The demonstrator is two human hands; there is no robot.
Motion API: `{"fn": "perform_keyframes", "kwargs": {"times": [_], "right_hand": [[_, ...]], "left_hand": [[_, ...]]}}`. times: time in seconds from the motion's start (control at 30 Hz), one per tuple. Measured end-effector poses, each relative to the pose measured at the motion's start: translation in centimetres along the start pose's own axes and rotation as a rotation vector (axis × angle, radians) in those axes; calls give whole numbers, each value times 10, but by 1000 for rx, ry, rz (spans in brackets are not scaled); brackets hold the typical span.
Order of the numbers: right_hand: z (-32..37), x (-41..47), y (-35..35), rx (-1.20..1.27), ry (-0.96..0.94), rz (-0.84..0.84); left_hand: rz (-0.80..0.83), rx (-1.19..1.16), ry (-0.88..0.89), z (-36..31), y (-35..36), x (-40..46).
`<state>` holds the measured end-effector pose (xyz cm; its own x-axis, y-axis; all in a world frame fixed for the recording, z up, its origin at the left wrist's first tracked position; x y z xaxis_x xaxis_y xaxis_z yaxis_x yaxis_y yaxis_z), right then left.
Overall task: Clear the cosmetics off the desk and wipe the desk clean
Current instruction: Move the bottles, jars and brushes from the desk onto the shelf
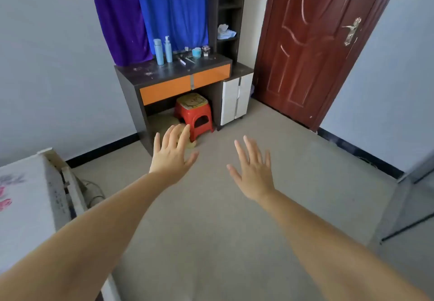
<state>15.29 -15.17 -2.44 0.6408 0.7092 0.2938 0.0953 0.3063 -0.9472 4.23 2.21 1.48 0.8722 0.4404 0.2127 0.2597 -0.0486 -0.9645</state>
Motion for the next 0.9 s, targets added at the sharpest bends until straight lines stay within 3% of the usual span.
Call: {"fn": "perform_keyframes", "kwargs": {"times": [0.23,0.43,0.9], "right_hand": [[2,-34,82,19,51,171],[12,-13,128,54,101,326],[15,183,193,44,251,401]], "left_hand": [[224,1,-100,25,88,-32],[329,-20,-129,51,131,-22],[375,-60,-142,152,160,167]]}}
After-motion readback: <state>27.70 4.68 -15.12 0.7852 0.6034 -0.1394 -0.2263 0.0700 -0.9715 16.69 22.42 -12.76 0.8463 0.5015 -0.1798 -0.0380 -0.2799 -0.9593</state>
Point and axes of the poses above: each hand's wrist, its own x-axis towards the middle knuckle, its own y-axis out of the palm, z = x × y, the point moved 5 cm from there along x, towards the middle knuckle, and after that the axes turned 5 degrees about z, right-handed, at the moved point
